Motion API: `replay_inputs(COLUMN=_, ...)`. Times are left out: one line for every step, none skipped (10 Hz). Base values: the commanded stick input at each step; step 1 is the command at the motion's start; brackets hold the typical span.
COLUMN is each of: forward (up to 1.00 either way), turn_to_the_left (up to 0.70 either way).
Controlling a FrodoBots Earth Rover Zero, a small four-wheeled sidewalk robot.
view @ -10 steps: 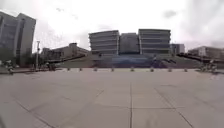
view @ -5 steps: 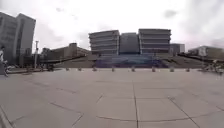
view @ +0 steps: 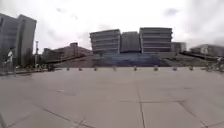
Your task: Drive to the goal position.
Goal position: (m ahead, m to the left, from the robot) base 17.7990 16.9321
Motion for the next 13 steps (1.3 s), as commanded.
replay_inputs(forward=0.7, turn_to_the_left=0.02)
replay_inputs(forward=0.7, turn_to_the_left=0.02)
replay_inputs(forward=0.7, turn_to_the_left=0.02)
replay_inputs(forward=0.7, turn_to_the_left=0.02)
replay_inputs(forward=0.7, turn_to_the_left=0.02)
replay_inputs(forward=0.7, turn_to_the_left=0.02)
replay_inputs(forward=0.7, turn_to_the_left=0.02)
replay_inputs(forward=0.7, turn_to_the_left=0.02)
replay_inputs(forward=0.7, turn_to_the_left=0.02)
replay_inputs(forward=0.7, turn_to_the_left=0.02)
replay_inputs(forward=0.7, turn_to_the_left=0.02)
replay_inputs(forward=0.7, turn_to_the_left=0.02)
replay_inputs(forward=0.7, turn_to_the_left=0.02)
